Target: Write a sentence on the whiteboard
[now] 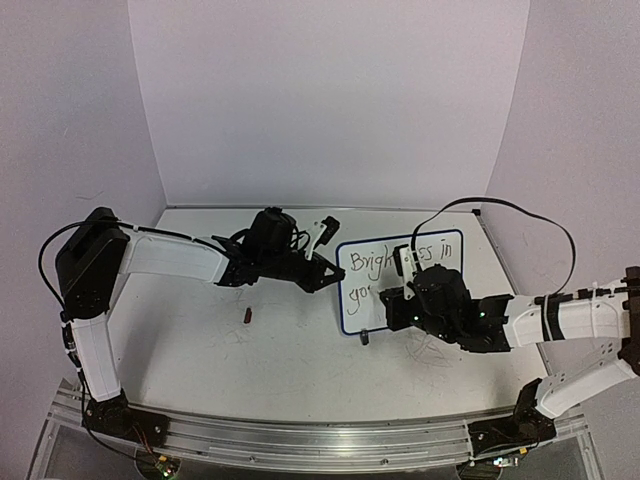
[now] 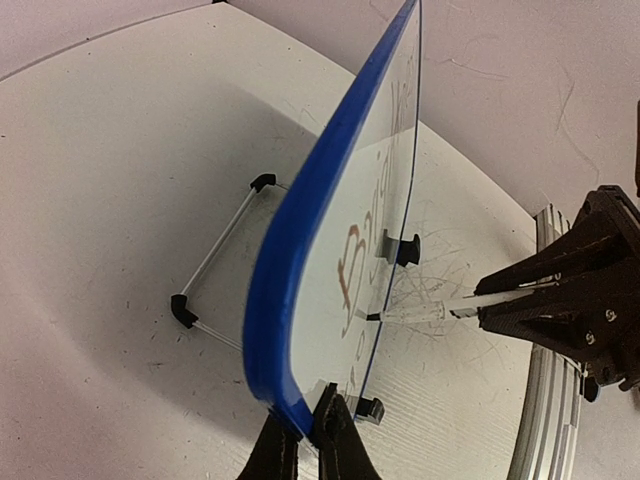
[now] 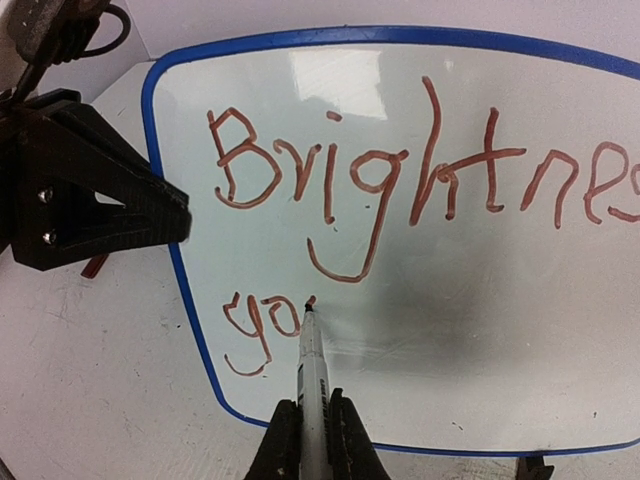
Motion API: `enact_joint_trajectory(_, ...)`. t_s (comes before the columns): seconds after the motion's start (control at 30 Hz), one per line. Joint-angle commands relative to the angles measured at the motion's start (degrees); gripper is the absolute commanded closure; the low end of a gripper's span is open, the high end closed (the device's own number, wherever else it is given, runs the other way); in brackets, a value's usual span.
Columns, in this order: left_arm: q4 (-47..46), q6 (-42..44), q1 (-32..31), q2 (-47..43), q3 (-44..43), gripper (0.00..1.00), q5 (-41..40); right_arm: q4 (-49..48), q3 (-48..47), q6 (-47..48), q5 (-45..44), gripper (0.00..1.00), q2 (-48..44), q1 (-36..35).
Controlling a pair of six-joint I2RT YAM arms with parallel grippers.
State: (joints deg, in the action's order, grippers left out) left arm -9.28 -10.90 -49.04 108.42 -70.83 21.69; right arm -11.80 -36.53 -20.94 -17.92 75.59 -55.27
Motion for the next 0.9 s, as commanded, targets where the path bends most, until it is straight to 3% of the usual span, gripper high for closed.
enact_joint_trajectory(0.0, 7.8, 4.2, 0.5, 0.4, 0.3, 1.00, -6.9, 1.1, 0.3, -1.0, 0.5, 1.00, -0.1, 0.2)
enact_joint_trajectory(0.87, 7.9, 4.0, 0.5, 0.3, 0.4, 1.00, -6.9, 0.3, 0.2, -1.2, -4.3, 1.00, -1.9, 0.2)
